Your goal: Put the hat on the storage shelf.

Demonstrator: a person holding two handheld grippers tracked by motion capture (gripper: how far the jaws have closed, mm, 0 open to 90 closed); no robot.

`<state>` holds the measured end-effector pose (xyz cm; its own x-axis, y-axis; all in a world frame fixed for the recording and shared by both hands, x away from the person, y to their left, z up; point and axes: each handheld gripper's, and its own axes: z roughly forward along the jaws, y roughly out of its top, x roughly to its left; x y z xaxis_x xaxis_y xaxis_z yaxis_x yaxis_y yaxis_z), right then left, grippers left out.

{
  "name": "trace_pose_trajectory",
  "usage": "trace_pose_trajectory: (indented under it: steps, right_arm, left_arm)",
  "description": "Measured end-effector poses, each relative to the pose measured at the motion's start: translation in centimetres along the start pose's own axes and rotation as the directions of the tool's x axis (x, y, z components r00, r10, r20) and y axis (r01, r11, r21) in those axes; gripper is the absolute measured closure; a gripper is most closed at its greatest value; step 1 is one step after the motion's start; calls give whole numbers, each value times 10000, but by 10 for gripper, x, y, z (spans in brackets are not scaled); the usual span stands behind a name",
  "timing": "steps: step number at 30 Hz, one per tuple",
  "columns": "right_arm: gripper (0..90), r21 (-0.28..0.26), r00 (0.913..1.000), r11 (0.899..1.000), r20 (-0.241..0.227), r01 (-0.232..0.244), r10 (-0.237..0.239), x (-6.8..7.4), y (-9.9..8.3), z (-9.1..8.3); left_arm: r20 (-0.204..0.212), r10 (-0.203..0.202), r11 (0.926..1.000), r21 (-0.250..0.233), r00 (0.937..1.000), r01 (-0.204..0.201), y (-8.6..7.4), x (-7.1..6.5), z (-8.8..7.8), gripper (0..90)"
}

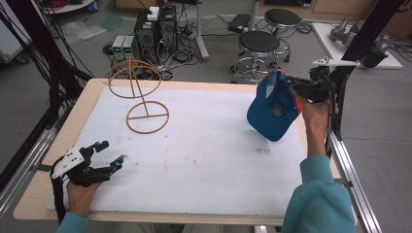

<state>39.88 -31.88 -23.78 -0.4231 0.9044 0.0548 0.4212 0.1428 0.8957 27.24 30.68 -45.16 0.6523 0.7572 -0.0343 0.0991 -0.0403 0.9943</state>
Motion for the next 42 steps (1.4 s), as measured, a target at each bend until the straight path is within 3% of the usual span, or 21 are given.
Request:
trace_pose_trajectory:
  steps: [7, 11, 14, 19, 20, 24, 27, 31, 34, 38, 42]
  right_arm:
    - [887, 222, 9983, 9986, -318, -476, 483, 13, 0, -1]
    - [887, 133, 9945, 9979, -833, -629, 638, 22, -5, -3]
    - [887, 149, 9854, 9949, -1373, -998, 1009, 31, -12, -2]
    - [887, 157, 9819, 9962, -1682, -855, 869, 45, -17, -1]
    - [886, 154, 9801, 9970, -1830, -756, 771, 55, -20, 0]
    - [886, 157, 9740, 9959, -2078, -891, 905, 67, -24, 1]
    - [886, 188, 9705, 9978, -2316, -642, 668, 87, -36, 6]
    - [886, 85, 9642, 9994, -2628, -346, 356, 102, -46, 11]
    - [886, 21, 9607, 10000, -2775, -80, 83, 109, -52, 13]
    - [885, -64, 9523, 9962, -2931, 865, -846, 125, -63, 20]
    - [886, 7, 9454, 9937, -3080, 1125, -1068, 131, -68, 23]
  left_arm:
    - [4, 21, 10000, 6, 10000, -21, 0, 0, 0, 166]
    - [8, 33, 10000, 15, 10000, -33, 0, 0, 0, 166]
    - [1, 42, 10000, 19, 10000, -42, 0, 0, 0, 166]
    - [-1, -4, 10000, 15, 10000, 4, 0, 0, 0, 166]
    - [-2, -17, 10000, 37, 10000, 17, 0, 0, 0, 166]
    - [-3, -32, 10000, 47, 10000, 32, 0, 0, 0, 166]
    - [2, 1, 10000, 55, 10000, -1, 0, 0, 0, 166]
    - [1, -54, 10000, 45, 10000, 54, 0, 0, 0, 166]
    - [-1, -57, 10000, 49, 10000, 57, 0, 0, 0, 166]
    - [-11, -50, 10000, 52, 10000, 50, 0, 0, 0, 166]
    - [-17, -48, 10000, 62, 10000, 48, 0, 0, 0, 166]
